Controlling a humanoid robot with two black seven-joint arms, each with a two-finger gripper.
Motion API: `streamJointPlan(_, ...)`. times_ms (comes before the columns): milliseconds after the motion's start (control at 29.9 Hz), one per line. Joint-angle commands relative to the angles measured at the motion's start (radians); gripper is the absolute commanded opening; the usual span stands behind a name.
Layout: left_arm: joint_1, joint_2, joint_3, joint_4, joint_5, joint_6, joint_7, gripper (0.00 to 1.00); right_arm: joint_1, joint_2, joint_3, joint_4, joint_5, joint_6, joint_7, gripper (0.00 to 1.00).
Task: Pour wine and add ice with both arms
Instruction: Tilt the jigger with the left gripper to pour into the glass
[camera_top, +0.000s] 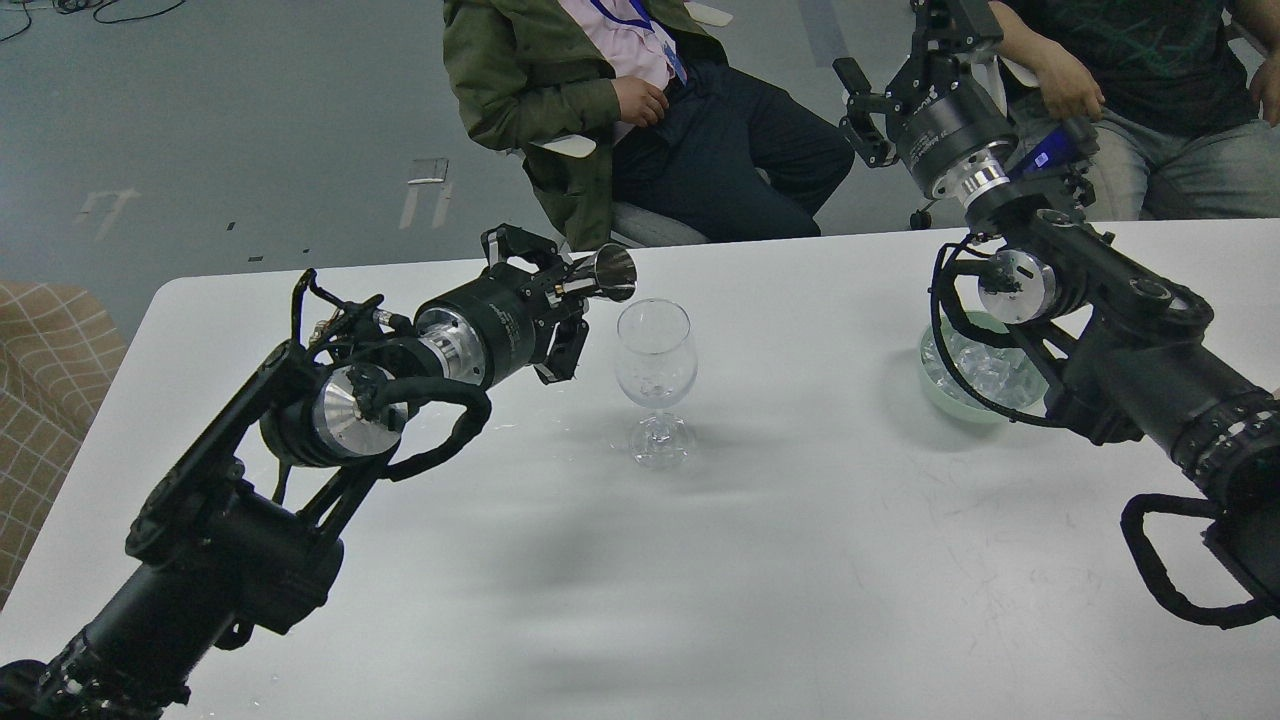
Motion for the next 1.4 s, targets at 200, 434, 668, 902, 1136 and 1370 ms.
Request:
streamJointPlan(200,-0.012,-0.002,0.024,-0.002,0.05,0.011,0.0,0.0,-0.002,0.001,-0.001,0.0,0.0,0.0,0.0,1.0)
streamJointPlan(434,-0.028,-0.014,0.024,-0.002,0.08,0.013,0.0,0.0,0.003,0.004,0.0,-0.005,0.0,0.0,0.0,1.0)
streamJointPlan(668,-0.025,-0.014,0.024,-0.008,0.134,0.013,0.0,0.0,0.015,0.006,0.0,-0.009,0.0,-0.002,0.0,1.0)
streamJointPlan(902,-0.012,-0.003,0.026,-0.021,0.165,0.002,0.0,0.0,0.012,0.012,0.002,-0.026,0.0,0.0,0.0,1.0)
streamJointPlan(1136,0.004,0.014,0.032,-0.054,0.166,-0.021,0.0,0.0,0.012,0.012,0.002,-0.026,0.0,0.0,0.0,1.0)
streamJointPlan(1370,0.003,0.031,0.043,-0.083,0.197,-0.073,0.0,0.0,0.012,0.012,0.002,-0.026,0.0,0.0,0.0,1.0)
